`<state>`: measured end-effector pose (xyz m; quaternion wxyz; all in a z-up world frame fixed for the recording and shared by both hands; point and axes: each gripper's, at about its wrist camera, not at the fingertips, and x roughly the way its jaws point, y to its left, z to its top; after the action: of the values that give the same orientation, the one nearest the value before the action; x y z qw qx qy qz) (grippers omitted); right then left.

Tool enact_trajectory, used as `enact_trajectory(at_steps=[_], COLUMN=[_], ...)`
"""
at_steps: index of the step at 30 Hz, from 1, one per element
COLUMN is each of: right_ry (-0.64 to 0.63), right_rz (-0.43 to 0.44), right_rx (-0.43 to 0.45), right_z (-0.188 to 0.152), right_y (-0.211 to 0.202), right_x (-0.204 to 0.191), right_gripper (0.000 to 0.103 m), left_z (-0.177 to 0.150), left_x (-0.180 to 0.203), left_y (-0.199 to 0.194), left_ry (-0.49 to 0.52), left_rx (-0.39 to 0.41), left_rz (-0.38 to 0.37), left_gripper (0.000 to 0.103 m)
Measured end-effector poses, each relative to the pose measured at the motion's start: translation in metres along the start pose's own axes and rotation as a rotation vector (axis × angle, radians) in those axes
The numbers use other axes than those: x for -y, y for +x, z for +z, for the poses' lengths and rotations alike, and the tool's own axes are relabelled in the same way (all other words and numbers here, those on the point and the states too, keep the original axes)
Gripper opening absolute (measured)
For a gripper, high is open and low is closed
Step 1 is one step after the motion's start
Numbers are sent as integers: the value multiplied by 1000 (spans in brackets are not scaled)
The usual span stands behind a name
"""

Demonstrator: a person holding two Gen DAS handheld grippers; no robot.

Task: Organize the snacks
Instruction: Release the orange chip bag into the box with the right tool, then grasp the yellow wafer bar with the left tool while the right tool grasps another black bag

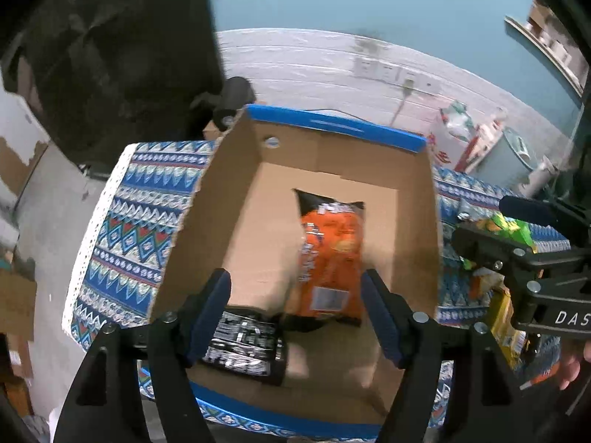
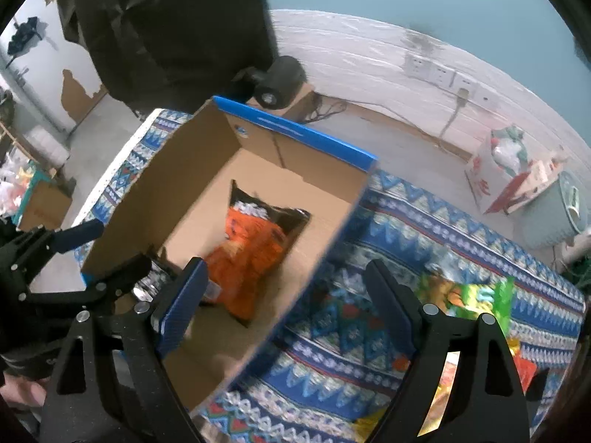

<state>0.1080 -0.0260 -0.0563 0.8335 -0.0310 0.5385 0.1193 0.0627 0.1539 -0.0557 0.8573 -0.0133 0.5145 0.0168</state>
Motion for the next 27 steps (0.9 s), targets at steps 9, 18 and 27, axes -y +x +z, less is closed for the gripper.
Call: enact_trajectory(at_steps=[9, 18, 27], right_ry=[59, 126, 197], right_rz=[-33, -66, -105], right_rx=[-3, -6, -7], right_z=[-38, -78, -122], right_y=[-31, -55, -73], right_x=[50, 102, 150], right_gripper=[87, 87, 87], left_z=[-6, -16, -31], left_x=[50, 101, 159], left_y=[-5, -8, -9], left_ry=[113, 209, 302], left_rx=[-5, -23, -66], left_rz=[-36, -96, -156], left_gripper=[74, 74, 74])
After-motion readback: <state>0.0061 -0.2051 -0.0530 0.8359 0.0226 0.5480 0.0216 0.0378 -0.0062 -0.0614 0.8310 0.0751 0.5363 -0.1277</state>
